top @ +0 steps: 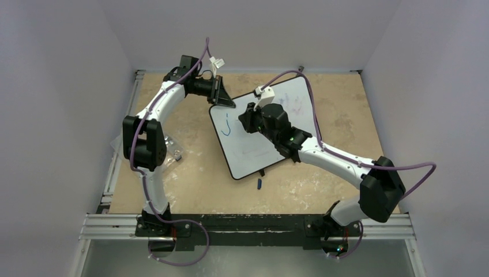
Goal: Write a sentence on the whiteboard
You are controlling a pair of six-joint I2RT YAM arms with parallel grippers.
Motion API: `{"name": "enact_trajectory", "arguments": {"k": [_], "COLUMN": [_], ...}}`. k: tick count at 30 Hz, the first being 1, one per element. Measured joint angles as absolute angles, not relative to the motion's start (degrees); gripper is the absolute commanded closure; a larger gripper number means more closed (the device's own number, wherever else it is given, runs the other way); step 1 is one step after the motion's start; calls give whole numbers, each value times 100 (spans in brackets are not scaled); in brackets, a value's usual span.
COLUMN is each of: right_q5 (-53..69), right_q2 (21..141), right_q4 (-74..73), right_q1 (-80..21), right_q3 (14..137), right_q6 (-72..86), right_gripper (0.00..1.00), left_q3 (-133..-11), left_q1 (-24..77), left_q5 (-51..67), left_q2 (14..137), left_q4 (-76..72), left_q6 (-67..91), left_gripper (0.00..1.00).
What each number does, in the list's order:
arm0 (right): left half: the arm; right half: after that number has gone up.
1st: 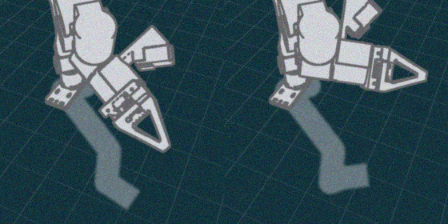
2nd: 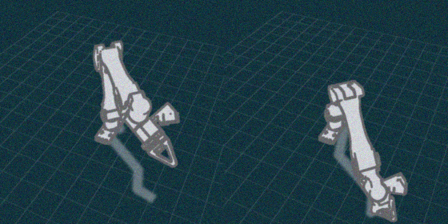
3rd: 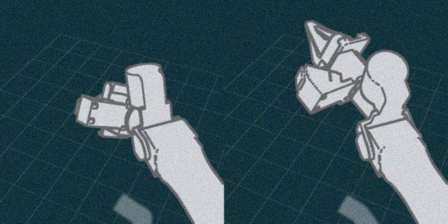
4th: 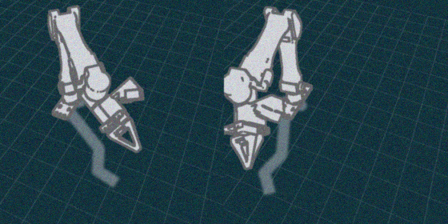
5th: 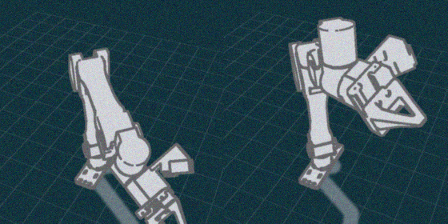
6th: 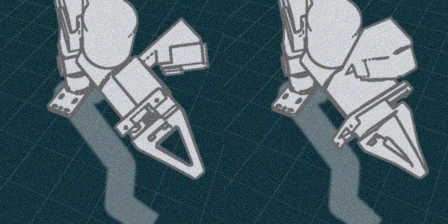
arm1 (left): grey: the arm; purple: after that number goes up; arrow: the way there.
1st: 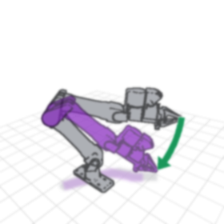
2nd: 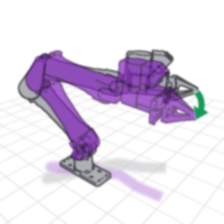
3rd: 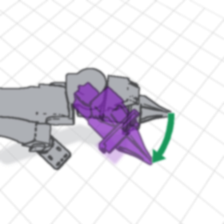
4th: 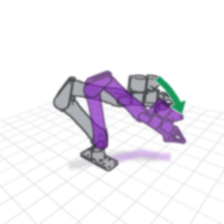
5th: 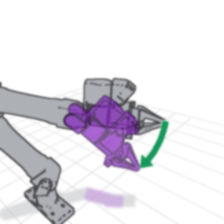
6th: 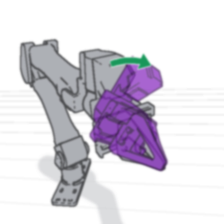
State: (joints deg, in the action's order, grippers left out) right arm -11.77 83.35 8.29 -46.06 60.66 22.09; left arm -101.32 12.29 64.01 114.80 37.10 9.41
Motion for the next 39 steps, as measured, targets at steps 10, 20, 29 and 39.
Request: {"name": "enact_trajectory", "arguments": {"k": [10, 20, 29, 39], "right_q5": [-1253, -1221, -1026, -899], "right_q2": [8519, 8700, 8770, 8772], "right_q4": [814, 825, 884, 895], "right_q1": [-4604, -4606, -4606, -4606], "right_q3": [6119, 6379, 6407, 6392], "right_q6": [2196, 2180, 2182, 2185], "right_gripper": [100, 100, 100, 100], "left_q3": [-10132, -10132, -10132, -10132], "left_q1": [1245, 1245, 1240, 1243], "left_q5": [6366, 6348, 6313, 6316], "left_q2": [11461, 11461, 11461, 11461], "left_q4": [3739, 3741, 3745, 3747], "left_q6": [923, 893, 873, 873], "left_gripper": [100, 100, 100, 100]}}
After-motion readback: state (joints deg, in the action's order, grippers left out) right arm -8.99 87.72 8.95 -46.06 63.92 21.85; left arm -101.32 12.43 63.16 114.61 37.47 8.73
